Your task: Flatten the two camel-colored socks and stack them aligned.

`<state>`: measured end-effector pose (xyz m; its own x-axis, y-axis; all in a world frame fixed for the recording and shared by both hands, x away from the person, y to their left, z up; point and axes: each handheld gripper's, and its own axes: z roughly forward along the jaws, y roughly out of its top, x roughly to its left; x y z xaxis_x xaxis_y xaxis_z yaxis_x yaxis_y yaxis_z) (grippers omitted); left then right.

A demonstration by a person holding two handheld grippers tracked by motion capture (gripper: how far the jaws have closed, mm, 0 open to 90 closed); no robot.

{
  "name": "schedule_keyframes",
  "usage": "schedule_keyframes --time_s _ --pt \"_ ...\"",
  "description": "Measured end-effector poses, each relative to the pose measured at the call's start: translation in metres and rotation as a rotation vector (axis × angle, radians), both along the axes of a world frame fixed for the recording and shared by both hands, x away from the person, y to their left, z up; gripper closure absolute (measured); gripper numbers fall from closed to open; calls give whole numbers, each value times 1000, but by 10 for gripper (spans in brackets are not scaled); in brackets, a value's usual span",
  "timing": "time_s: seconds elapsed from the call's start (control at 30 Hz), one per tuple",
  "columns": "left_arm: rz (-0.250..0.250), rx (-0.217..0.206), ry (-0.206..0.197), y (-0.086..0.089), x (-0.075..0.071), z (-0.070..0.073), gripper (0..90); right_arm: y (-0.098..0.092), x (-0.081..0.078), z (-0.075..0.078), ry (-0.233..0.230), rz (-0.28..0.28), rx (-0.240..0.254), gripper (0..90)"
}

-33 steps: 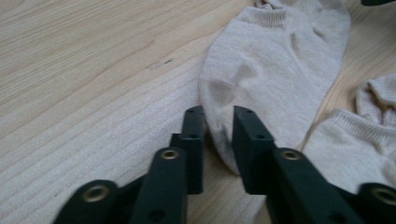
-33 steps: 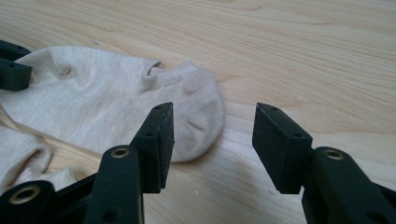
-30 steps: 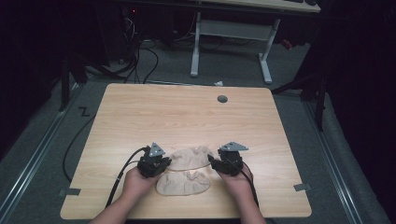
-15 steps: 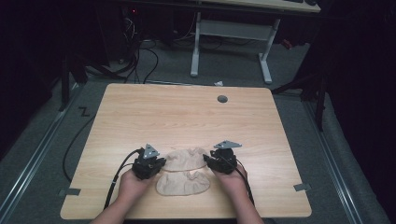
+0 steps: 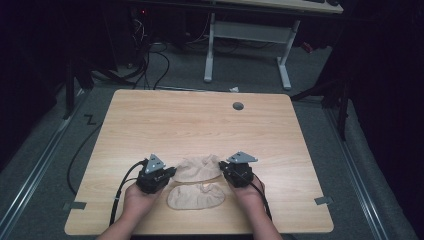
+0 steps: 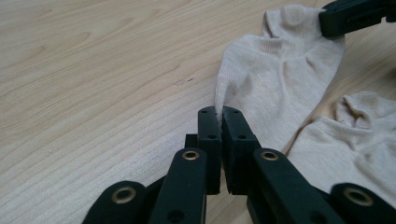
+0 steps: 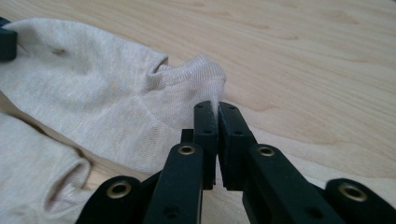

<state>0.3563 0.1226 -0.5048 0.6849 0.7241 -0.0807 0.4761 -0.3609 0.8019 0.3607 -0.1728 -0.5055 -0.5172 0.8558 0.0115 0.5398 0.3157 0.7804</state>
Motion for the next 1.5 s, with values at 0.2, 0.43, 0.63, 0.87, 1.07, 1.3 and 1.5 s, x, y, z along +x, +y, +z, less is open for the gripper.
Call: schedule_keyframes --time_s 0.2,0.43,0.63,0.87,1.07,1.3,1.5 --pt "-12 -8 -21 4 -10 8 867 -1 -14 10 -45 36 -11 869" --pt "-6 -12 -22 12 -21 11 867 2 -24 15 -69 68 -12 868" --pt "-23 -10 -21 11 -31 14 867 0 -32 18 -83 84 -14 868" --pt "-46 6 -33 10 -42 18 866 -5 -45 20 -93 94 -15 868" --pt "-61 7 -22 11 -53 21 866 -8 -59 23 -97 122 -21 868" --pt "-62 21 23 13 -61 14 866 -7 -65 19 -71 143 -22 868" --pt "-78 65 55 8 -64 7 863 -6 -71 10 -23 160 -50 867"
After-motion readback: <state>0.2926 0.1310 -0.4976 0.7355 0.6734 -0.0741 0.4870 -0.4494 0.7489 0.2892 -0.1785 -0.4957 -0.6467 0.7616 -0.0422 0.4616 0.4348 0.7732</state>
